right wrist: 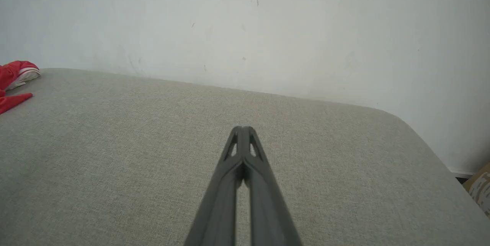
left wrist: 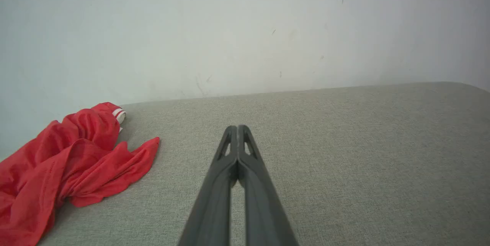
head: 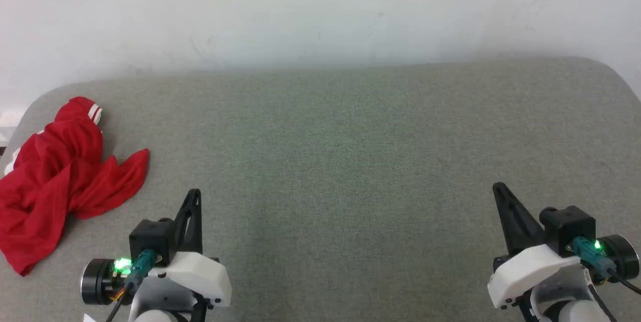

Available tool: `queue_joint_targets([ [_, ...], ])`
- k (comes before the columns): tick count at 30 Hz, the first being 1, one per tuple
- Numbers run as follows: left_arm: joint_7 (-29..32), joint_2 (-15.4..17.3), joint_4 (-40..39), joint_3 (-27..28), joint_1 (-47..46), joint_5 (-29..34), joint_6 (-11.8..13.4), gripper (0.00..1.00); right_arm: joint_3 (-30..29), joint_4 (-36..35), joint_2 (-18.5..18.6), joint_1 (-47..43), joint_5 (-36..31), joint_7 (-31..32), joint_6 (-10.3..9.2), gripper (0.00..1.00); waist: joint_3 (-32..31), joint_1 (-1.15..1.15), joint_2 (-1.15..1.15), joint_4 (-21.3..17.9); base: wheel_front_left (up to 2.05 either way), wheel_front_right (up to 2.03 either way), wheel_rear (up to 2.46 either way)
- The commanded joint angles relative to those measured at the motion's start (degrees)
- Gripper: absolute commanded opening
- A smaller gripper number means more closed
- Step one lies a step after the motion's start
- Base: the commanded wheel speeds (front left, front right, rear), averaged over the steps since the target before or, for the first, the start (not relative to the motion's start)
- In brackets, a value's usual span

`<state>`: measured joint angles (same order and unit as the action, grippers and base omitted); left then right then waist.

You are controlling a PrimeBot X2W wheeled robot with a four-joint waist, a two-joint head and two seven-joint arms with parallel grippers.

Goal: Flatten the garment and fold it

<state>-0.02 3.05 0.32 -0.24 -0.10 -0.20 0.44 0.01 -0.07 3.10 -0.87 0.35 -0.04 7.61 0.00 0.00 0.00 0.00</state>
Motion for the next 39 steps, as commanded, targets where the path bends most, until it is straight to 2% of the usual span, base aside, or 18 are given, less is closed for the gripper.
queue_joint_targets([
  [1, 0.02, -0.17, -0.32, 0.24, 0.10, 0.20, -0.44, 0.00, -0.01, 0.07, -0.23, 0.87, -0.35, 0.04, -0.12, 0.00, 0.00, 0.00, 0.00, 0.00, 0.00, 0.00, 0.00],
  [20, 0.02, -0.17, -0.32, 0.24, 0.10, 0.20, -0.44, 0.00, -0.01, 0.07, -0.23, 0.87, -0.35, 0.04, -0.12, 0.00, 0.00, 0.00, 0.00, 0.00, 0.00, 0.00, 0.00],
  [21, 0.00, -0.01, 0.00, 0.00, 0.00, 0.00, 0.00, 1.00, 0.00, 0.00, 0.00, 0.00, 0.00, 0.00, 0.00, 1.00, 0.00, 0.00, 0.00, 0.00, 0.00, 0.00, 0.00],
  [39, -1.82, 0.05, 1.56, -1.79, -1.01, -0.77, 1.59, 1.00, -0.40, 0.24, 0.00, -0.12, 0.58, -1.73, -0.01, 1.00, 0.09, 0.00, 0.00, 1.60, 0.00, 0.00, 0.00],
])
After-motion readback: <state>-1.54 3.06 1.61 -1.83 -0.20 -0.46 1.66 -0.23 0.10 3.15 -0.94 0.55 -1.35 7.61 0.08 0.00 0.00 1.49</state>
